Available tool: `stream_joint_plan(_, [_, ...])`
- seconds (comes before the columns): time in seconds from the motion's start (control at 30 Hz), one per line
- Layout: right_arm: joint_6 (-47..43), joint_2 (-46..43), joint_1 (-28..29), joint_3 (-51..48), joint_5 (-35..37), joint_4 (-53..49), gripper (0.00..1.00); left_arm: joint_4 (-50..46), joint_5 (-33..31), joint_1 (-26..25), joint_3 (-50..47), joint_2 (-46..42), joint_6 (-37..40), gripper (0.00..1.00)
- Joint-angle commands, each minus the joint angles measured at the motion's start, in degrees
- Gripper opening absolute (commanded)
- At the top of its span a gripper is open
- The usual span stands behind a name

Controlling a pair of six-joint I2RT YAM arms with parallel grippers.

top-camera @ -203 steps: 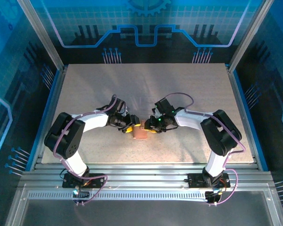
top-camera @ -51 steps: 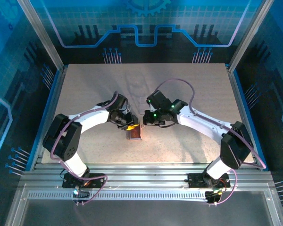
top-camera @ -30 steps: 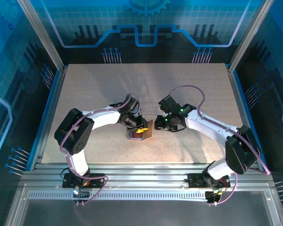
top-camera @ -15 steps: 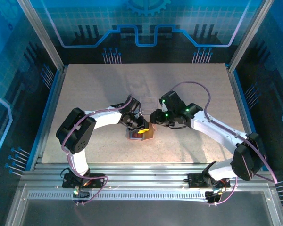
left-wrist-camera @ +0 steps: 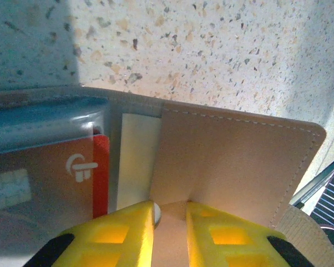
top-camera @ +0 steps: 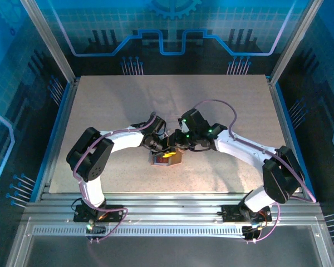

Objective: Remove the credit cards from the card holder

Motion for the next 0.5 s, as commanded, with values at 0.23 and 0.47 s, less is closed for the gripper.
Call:
stream_joint_plan(0.23, [-0.65, -5.14, -0.73, -5.22, 3.92, 0.48, 0.17, 1.86, 2.34, 0.35, -1.21, -1.08, -1.12, 0.22])
stream_joint_plan(0.47, [0.28, -7.44, -0.86, -6.72, 3.81, 0.29, 0.18, 2.04, 2.48, 0.54, -1.19, -0.92, -1.4, 0.22])
